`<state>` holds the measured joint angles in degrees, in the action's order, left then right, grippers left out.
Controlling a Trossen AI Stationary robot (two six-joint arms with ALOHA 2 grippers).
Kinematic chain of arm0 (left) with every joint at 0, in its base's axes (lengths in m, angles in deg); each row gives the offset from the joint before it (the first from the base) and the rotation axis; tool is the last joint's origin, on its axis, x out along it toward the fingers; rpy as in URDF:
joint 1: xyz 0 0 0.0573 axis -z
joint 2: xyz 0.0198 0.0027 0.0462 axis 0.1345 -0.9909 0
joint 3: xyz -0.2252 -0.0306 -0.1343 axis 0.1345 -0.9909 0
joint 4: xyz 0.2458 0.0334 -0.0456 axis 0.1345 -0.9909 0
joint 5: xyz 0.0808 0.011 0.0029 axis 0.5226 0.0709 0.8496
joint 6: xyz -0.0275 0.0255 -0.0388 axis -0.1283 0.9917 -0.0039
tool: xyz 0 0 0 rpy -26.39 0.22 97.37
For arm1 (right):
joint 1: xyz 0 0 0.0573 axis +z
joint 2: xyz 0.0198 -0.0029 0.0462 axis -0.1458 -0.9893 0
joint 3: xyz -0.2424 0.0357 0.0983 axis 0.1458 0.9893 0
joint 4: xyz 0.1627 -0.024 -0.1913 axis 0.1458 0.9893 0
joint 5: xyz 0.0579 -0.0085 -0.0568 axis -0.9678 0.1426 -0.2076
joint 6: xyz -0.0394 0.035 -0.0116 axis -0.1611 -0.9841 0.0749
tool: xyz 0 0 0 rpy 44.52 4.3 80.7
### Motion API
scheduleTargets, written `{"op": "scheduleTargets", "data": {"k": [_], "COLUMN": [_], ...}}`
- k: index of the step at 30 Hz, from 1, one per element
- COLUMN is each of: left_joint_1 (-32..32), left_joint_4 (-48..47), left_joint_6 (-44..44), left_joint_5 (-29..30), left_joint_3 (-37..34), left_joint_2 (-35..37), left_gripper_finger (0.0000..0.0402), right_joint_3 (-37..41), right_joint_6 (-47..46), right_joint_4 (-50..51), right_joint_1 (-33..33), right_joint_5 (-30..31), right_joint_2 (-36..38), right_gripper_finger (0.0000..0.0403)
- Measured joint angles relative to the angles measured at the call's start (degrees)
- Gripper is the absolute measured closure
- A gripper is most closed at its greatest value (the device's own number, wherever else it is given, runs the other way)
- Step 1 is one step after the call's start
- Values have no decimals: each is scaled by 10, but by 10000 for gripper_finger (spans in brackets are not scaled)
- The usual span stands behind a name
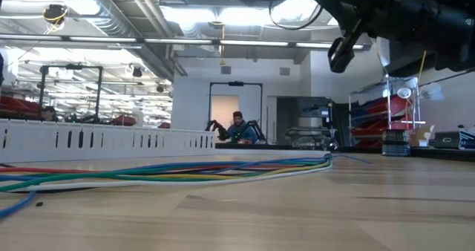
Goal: Ziptie cables
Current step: Wrap the zip tie on the cables
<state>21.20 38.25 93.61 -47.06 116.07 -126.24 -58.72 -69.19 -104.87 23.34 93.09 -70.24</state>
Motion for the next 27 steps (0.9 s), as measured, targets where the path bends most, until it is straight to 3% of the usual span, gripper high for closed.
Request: {"op": "scheduleTargets", "data": {"k": [13,27], "left_joint_1": [6,16], "left_joint_4": [1,20], "left_joint_6": [14,236], "left_joint_5": [0,1], "left_joint_3": [0,0], "left_joint_2": [0,0], "left_gripper_finger": [401,401], "right_joint_3": [0,-29], "right_joint_6": [0,-64], "right_joint_4": [0,3], "right_joint_1": [0,0], "right_joint_5": [5,-4], "right_joint_2": [0,0], "right_gripper_finger": [403,403]}}
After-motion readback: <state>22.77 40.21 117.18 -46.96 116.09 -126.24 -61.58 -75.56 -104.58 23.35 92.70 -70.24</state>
